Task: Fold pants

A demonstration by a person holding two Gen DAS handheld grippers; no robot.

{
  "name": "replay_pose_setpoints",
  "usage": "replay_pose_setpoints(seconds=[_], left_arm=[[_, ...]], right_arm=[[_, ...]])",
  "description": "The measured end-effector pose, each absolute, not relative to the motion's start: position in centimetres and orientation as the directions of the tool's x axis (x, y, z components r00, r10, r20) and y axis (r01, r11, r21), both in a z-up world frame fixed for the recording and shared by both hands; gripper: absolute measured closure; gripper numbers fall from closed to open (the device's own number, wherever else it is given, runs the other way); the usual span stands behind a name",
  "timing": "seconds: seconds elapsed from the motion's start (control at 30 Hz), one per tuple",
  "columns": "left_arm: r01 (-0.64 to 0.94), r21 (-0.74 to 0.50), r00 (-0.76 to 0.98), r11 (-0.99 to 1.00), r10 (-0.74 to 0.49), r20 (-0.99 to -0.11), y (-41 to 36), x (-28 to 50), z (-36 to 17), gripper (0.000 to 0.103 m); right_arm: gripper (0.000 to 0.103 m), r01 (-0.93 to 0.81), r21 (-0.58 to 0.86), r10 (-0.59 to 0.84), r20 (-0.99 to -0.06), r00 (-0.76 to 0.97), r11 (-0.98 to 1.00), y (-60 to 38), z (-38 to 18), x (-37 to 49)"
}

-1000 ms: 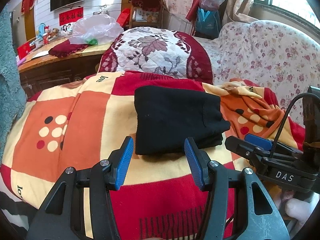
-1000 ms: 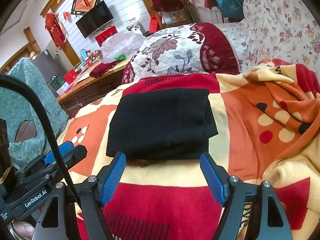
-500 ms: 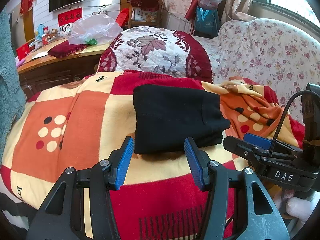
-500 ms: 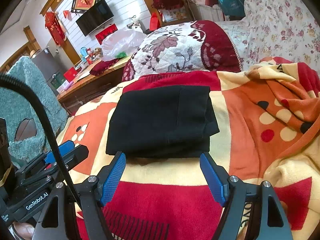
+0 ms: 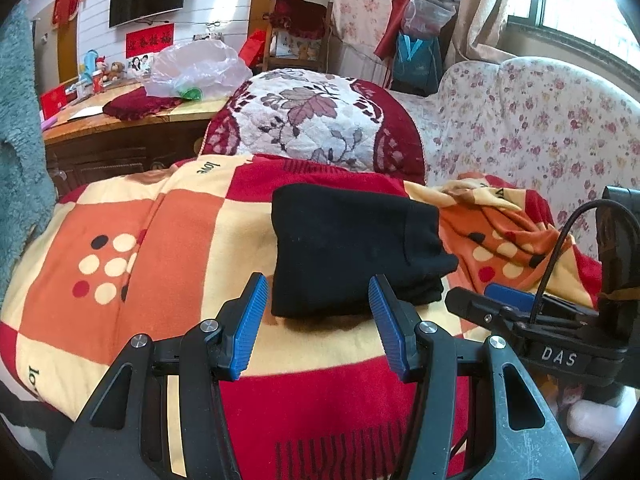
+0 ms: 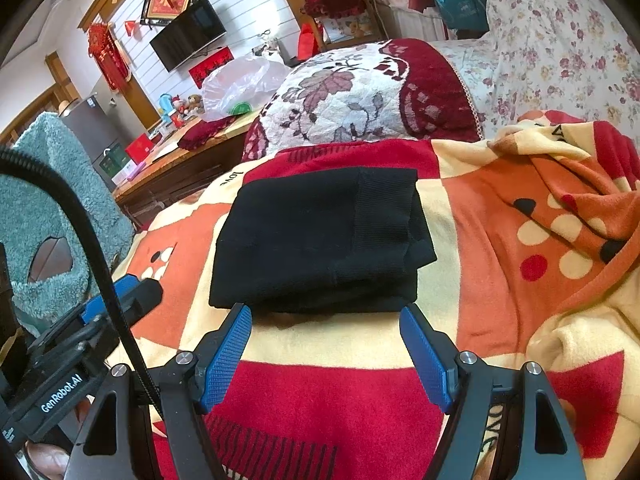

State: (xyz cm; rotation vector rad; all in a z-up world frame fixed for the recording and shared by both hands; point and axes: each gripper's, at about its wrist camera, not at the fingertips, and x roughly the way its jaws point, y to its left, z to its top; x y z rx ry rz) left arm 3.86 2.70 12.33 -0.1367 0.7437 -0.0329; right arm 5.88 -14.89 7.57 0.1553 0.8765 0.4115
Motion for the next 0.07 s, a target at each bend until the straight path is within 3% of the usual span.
replay_pose_setpoints(seconds=[0.07], left_arm=[[-0.003, -0.138, 0.721, 0.990, -0.093, -0.686, 2.35, 3.45, 11.68, 0.050]], right_arm=[[0.029, -0.282, 0.292, 0.405, -0.717, 0.568, 0.914, -15.10, 7.42, 5.69]])
